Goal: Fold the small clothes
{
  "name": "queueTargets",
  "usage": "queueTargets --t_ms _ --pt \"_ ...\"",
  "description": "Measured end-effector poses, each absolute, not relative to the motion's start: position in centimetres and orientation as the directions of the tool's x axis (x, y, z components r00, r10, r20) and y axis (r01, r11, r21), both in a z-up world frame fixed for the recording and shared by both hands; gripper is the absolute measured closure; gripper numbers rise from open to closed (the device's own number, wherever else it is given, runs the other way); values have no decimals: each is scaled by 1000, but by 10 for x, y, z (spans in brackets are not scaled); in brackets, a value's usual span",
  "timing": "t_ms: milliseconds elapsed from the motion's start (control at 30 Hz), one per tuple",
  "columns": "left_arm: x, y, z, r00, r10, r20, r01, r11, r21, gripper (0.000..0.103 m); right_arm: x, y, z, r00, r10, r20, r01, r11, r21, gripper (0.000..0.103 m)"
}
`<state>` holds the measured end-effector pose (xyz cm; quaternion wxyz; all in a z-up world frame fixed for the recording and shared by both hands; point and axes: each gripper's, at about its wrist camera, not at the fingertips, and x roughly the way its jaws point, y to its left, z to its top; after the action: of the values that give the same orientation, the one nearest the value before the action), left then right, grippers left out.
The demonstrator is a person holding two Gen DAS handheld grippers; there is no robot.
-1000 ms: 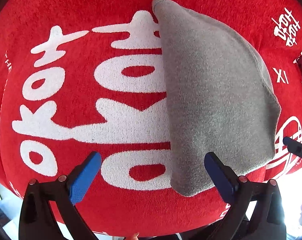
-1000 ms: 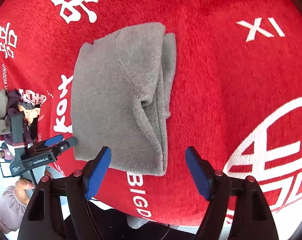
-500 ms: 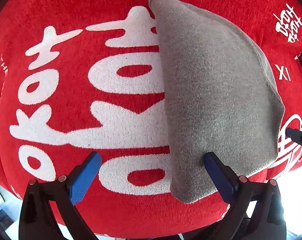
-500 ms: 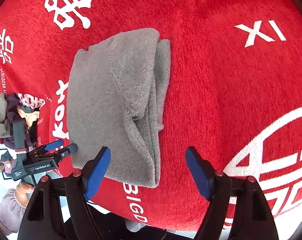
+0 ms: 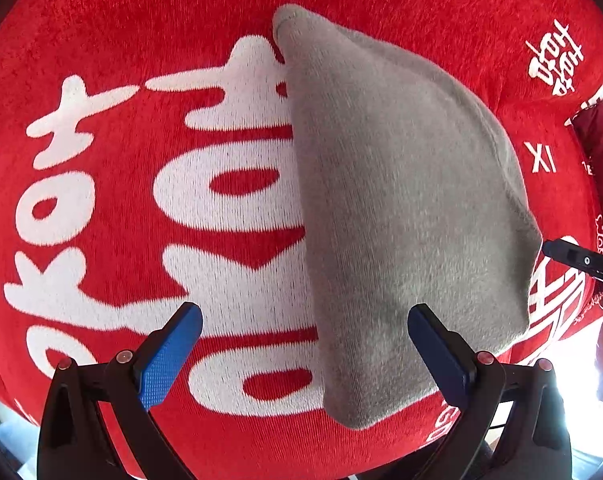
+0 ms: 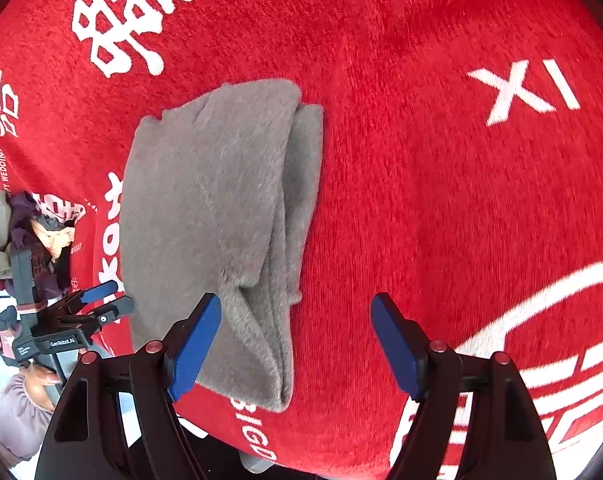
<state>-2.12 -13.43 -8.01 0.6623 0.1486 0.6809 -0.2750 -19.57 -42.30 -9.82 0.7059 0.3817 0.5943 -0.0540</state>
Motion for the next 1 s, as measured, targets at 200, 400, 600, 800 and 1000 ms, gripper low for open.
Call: queueTargets --t_ms 200,400,600,800,1000 --pt "-12 -140 -79 -113 -218 -969 570 785 -243 0 -179 -436 -107 306 401 -864 511 696 504 23" --pt "-19 -154 -85 -179 -299 -937 572 743 -346 0 -165 -447 -122 363 493 -791 482 627 612 23" --pt "-18 -167 -100 -242 -336 -910 578 703 -413 0 -153 -452 -151 393 601 -695 465 522 715 23" --pt "-19 -174 -111 -286 -352 -891 578 678 -454 0 -147 -453 -169 415 680 -604 436 434 788 23" --pt "-18 -187 -121 -292 -387 -875 543 686 -484 0 -133 -461 -174 443 725 -527 381 379 843 22"
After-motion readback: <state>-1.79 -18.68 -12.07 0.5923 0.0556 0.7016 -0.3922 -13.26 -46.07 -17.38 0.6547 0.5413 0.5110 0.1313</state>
